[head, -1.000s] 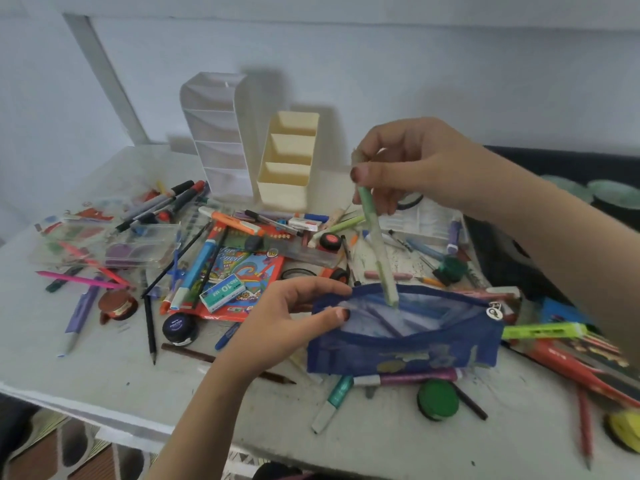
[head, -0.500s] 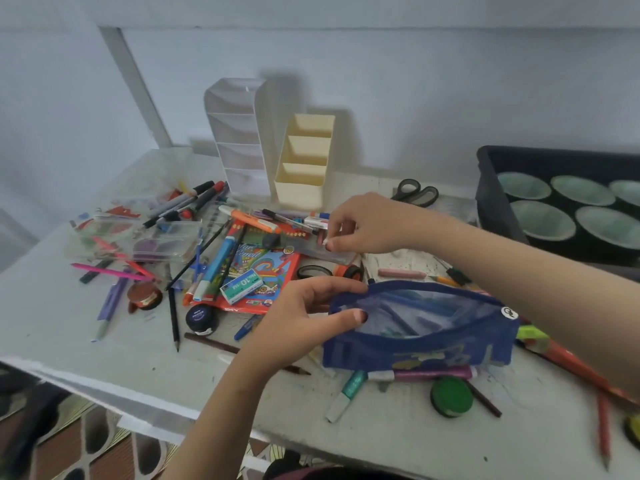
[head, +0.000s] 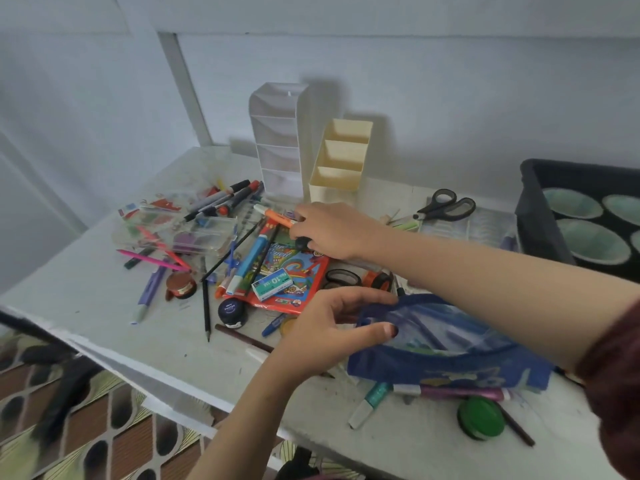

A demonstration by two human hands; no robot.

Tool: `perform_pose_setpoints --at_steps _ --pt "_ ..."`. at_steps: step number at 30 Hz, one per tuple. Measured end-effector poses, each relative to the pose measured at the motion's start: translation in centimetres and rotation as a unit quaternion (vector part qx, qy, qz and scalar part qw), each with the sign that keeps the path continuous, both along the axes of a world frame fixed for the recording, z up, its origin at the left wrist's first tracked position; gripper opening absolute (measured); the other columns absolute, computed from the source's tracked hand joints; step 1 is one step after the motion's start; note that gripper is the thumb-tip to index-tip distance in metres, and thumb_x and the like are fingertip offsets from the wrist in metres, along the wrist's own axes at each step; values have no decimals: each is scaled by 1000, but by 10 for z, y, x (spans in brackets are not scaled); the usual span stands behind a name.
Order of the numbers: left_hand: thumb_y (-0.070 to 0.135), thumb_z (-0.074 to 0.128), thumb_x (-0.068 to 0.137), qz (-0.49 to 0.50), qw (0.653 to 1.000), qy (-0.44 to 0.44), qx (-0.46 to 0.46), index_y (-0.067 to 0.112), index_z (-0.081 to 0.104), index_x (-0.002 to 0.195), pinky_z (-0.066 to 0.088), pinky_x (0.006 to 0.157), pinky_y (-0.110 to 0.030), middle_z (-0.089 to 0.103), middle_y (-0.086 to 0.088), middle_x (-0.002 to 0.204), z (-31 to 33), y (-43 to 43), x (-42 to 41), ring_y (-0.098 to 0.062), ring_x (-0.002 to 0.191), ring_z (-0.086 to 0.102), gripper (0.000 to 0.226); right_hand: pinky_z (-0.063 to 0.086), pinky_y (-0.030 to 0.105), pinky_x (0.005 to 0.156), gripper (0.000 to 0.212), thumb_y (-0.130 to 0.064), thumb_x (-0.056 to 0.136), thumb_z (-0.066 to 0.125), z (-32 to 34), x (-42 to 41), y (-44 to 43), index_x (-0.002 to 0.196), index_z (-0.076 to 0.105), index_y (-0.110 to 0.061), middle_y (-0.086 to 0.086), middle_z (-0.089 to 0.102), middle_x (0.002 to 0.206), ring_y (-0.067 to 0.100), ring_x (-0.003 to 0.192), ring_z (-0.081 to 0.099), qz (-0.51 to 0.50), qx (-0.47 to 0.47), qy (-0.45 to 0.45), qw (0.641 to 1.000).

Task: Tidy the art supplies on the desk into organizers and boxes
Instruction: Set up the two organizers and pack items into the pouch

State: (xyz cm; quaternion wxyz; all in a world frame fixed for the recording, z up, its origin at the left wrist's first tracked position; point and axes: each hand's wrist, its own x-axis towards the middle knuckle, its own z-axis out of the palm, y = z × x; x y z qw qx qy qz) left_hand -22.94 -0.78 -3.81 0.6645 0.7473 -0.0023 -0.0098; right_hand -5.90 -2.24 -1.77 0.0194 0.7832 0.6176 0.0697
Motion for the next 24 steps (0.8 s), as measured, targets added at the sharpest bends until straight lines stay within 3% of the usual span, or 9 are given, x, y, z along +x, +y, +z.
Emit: perform_pose_setpoints --at_steps 4,8,12,16,19,21,24 --pt "33 72 71 -2 1000 1 -11 28 69 108 49 94 -48 71 2 107 -2 0 1 -16 102 65 37 48 37 73 17 -24 90 54 6 -3 -4 101 56 -11 5 52 107 22 91 54 -11 3 12 1000" --pt "35 71 71 -4 1000 -3 -6 28 69 109 51 93 -44 71 4 108 -4 2 4 -14 103 65 39 44 32 70 23 -27 82 62 37 -12 -30 88 66 -5 10 61 95 21 82 57 -55 37 154 986" --pt "38 69 72 -23 1000 -1 16 29 67 111 52 92 -37 69 9 111 -4 4 8 -10 103 64 39 35 10 47 19 -34 79 68 79 -15 -88 79 69 -15 -14 58 56 -1 49 47 -100 -31 313 944" --pt "28 71 76 -27 999 1 21 25 67 112 53 90 -35 69 7 109 -3 5 11 -11 103 65 36 36 5 49 12 -33 81 69 90 -21 -140 83 69 -21 -23 58 57 -8 51 48 -125 -129 393 902" --pt "24 70 79 -31 999 4 35 25 67 112 54 89 -35 69 8 109 -2 5 13 -10 103 64 33 39 4 56 20 -44 82 65 82 -21 -153 89 70 -26 -20 65 72 -8 58 53 -154 -195 389 887" --pt "25 70 78 -36 999 9 28 25 68 112 55 87 -36 70 7 108 -1 5 13 -11 101 65 33 44 13 68 23 -48 84 60 75 -14 -151 90 69 -28 -10 68 83 -2 70 58 -177 -160 342 909" --pt "32 71 74 -37 998 0 42 27 68 110 53 89 -34 70 8 107 0 3 12 -9 101 65 36 46 24 75 23 -45 87 58 61 -3 -132 96 65 -26 -14 62 90 4 82 57 -212 -91 271 935"
